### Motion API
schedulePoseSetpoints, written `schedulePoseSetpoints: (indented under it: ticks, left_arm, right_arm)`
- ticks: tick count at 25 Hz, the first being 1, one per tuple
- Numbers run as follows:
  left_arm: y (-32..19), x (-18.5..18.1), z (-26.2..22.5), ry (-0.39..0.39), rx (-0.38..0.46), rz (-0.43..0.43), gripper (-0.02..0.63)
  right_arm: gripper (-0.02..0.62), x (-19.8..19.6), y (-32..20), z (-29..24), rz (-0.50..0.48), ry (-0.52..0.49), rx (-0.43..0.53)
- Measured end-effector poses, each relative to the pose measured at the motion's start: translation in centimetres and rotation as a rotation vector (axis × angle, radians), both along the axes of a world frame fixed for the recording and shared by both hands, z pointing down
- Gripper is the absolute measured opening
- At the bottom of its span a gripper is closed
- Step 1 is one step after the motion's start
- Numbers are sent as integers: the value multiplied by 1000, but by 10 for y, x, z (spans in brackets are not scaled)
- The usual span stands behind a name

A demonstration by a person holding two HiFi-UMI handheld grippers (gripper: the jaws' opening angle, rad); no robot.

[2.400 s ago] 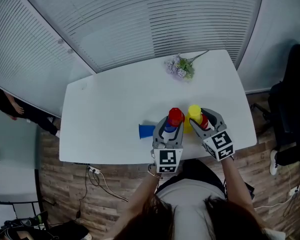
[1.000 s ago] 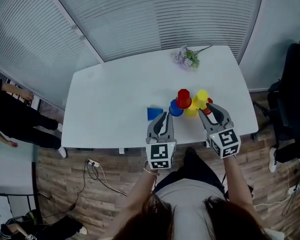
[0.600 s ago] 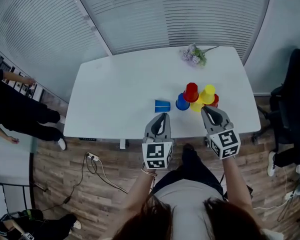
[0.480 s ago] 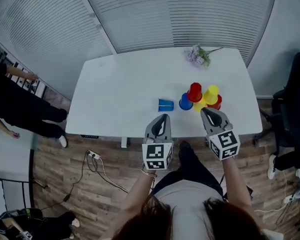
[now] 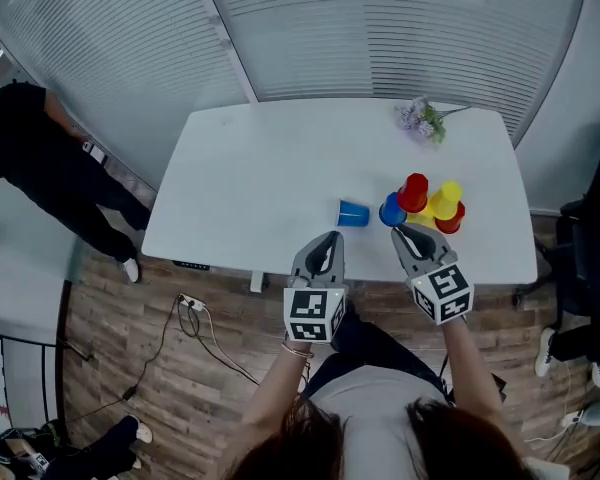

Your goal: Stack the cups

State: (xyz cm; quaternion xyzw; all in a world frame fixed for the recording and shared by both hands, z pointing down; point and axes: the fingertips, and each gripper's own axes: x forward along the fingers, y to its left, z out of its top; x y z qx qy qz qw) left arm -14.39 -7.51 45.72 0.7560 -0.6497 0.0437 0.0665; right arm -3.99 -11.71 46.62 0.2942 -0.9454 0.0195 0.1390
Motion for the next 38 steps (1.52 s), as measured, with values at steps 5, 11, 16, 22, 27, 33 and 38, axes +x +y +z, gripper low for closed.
schedulePoseSetpoints:
  ticks: [5, 11, 16, 22, 27, 33, 38]
  left_arm:
    - [-7, -15, 6, -6, -18, 1, 28]
    - [-22, -36, 16, -2, -52, 30, 28]
    - [-38, -50, 24, 1, -81, 60, 28]
    - [-53, -58, 34, 4, -109, 96, 28]
    - [-62, -64, 38, 9, -125, 111, 28]
    - [-70, -74, 43, 19, -132, 100, 28]
    - [-73, -76, 45, 14, -138, 105, 28]
  right_arm:
    - [56, -24, -8, 15, -32, 18, -30]
    - [105, -52, -18, 31, -49, 74, -67]
    - [144, -67, -27, 55, -49, 148, -105]
    - [173, -77, -36, 80, -22, 196, -169]
    - [198, -81, -41, 93, -7, 229, -198]
    - [201, -90, -39, 98, -6, 224, -218]
    - [199, -104, -33, 97, -39, 207, -222]
